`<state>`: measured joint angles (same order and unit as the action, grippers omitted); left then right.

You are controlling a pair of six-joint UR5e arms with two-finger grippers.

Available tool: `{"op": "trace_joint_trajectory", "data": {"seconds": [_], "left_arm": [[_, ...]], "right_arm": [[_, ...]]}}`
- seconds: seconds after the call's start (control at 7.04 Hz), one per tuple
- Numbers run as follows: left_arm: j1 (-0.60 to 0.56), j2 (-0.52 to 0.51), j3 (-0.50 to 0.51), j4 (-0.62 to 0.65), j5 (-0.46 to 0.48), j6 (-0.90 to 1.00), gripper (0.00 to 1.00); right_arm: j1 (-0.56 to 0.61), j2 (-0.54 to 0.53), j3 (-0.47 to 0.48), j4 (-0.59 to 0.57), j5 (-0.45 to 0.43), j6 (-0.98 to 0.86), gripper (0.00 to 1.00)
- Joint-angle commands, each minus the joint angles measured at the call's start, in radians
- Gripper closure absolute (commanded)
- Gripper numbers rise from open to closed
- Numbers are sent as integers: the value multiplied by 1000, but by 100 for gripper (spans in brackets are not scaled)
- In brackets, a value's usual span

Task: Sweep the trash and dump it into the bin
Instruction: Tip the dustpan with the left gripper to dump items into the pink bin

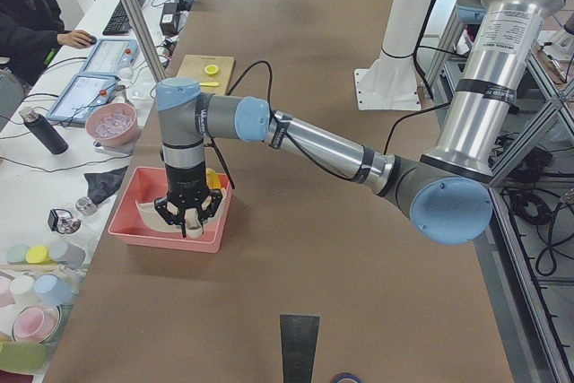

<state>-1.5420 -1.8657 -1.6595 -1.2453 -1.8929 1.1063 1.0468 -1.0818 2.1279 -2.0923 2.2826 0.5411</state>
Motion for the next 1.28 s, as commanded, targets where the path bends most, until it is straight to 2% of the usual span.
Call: {"op": "trace_joint_trajectory", "data": {"seconds": [0.0,0.28,0.43,0.71,0.85,1.14], "left_arm": [[34,-15,18,15,92,-16,100],[33,-15,4,18,84,-7,100],[33,-24,-20,23,46,-13,100],[-7,-24,-97,24,-210,-48,100],[-18,-38,-139,24,-297,-115,100],[-14,-82,-239,23,-391,-314,100]], "right_arm": [[-7,-1,10,-2,0,10,100],[-17,-6,27,-3,0,11,100],[-16,-9,27,-3,0,11,100],[-1,-15,27,-2,0,10,100],[2,-15,27,-3,0,10,100],[18,-32,24,-3,0,7,100]]}}
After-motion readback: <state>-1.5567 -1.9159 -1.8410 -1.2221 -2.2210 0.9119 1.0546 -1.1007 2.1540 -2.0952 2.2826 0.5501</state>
